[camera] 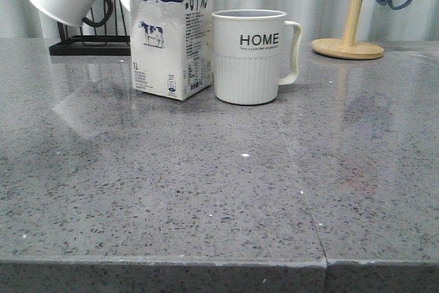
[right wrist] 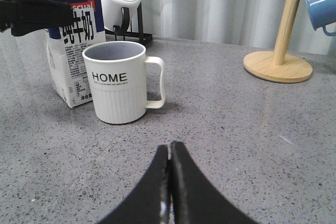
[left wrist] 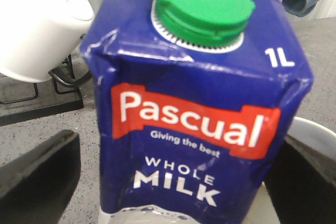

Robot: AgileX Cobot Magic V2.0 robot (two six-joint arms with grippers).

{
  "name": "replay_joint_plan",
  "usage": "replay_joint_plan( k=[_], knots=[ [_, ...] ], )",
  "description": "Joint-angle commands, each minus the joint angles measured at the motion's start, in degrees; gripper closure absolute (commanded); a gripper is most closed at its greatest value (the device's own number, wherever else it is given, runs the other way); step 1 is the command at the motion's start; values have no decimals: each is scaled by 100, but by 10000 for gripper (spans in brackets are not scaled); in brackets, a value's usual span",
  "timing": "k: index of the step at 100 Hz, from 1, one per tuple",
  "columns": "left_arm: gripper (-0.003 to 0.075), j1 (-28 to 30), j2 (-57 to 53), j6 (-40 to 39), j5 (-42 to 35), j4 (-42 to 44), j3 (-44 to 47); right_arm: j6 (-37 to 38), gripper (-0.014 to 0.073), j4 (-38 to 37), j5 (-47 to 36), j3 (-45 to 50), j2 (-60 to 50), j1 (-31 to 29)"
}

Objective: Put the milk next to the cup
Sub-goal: 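Lift the milk carton and carry it beside the mug with the left gripper, then lower the carton onto the table and open the left gripper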

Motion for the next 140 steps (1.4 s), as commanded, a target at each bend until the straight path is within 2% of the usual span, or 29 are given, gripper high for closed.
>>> replay_joint_plan(
  k=[1, 14, 40, 50, 57, 76, 83, 101, 124, 140],
  knots=[
    [60, -42, -215, -32, -395, -20, -174, -4, 659, -52, -405, -138, 11, -2],
    [60, -42, -408, -22, -70, -20, -119, -4, 659, -52, -405, -138, 11, -2],
    [61, -32, -1211, -22, 56, 396, 386, -4, 659, -52, -405, -138, 11, -2],
    [108, 36, -1599, -22, 280, 396, 534, -4, 659, -52, -405, -138, 11, -2],
    [208, 167, -1860, -22, 514, 396, 631, -4, 659, -52, -405, -138, 11, -2],
    [623, 819, -2453, -22, 1484, 396, 753, -4, 659, -52, -405, -138, 11, -2],
    [741, 1127, -2638, -22, 1900, 396, 753, -4, 659, -52, -405, -138, 11, -2],
    [741, 1915, -3170, -22, 2533, 463, 819, -4, 659, -52, -405, -138, 11, -2],
    [741, 2746, -4124, -22, 2544, 501, 1447, -4, 659, -52, -405, -138, 11, -2],
    [741, 3098, -4830, -22, 2544, 609, 1961, -4, 659, -52, -405, -138, 11, -2]
  ],
)
